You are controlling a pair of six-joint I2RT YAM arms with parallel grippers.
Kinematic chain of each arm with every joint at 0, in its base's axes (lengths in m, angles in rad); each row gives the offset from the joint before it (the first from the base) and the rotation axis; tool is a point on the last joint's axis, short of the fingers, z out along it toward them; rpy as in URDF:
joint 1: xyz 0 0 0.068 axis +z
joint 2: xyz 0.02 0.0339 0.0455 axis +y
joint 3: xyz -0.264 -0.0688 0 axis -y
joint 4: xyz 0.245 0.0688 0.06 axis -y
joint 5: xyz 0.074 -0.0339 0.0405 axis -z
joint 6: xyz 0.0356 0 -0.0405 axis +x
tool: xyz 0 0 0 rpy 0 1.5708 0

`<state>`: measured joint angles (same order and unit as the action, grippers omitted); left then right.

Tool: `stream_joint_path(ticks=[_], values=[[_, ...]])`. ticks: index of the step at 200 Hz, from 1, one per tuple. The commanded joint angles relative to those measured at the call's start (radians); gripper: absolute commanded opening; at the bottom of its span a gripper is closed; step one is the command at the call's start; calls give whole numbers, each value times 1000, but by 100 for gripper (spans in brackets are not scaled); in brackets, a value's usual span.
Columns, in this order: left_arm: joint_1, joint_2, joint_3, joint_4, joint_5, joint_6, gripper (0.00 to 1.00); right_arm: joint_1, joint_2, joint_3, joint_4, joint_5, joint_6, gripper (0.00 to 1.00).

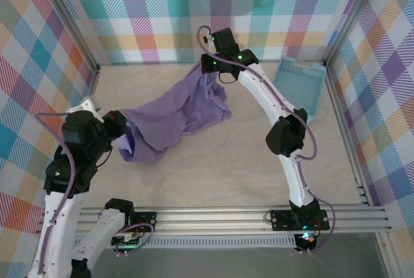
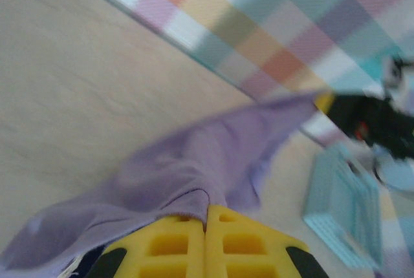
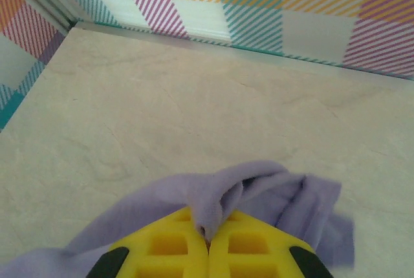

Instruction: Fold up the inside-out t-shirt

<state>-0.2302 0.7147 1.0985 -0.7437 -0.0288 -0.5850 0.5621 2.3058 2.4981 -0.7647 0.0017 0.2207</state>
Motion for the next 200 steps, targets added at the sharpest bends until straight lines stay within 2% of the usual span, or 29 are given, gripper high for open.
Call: stream_joint_path(ticks=[1,18,37,57,69,77,87,101,118,132,156,172,200], values=[[-202,54,-92,88,-35,-52,0,-5,0,61,-150,-71,-21,19],[-420,149,-138,216,-100,-88,0,-5,-105,-125,-85,-56,-15,36],[-613,305,-115,318,-152,-101,3,-5,-282,-408,44,-35,-3,47],[-717,426,-49,327,-192,-51,20,-5,-476,-710,155,-1,31,55],[-718,435,-37,282,-259,-39,39,-5,-582,-878,217,3,61,57],[-695,418,-43,235,-328,-41,49,-4,-641,-967,249,-2,77,59],[-623,384,-65,202,-345,-38,58,0,-702,-1071,278,-2,97,62],[-460,365,-82,164,-291,-32,64,19,-769,-1187,315,9,117,67],[-261,412,-57,125,-200,-6,71,68,-823,-1306,358,16,154,71],[-153,503,-12,108,-190,20,78,133,-836,-1366,391,29,177,74],[-35,738,72,135,-126,61,88,277,-778,-1404,431,35,203,78],[18,904,131,161,-23,66,88,339,-707,-1396,443,33,215,80],[26,1080,197,191,37,74,85,398,-558,-1344,414,70,207,82]])
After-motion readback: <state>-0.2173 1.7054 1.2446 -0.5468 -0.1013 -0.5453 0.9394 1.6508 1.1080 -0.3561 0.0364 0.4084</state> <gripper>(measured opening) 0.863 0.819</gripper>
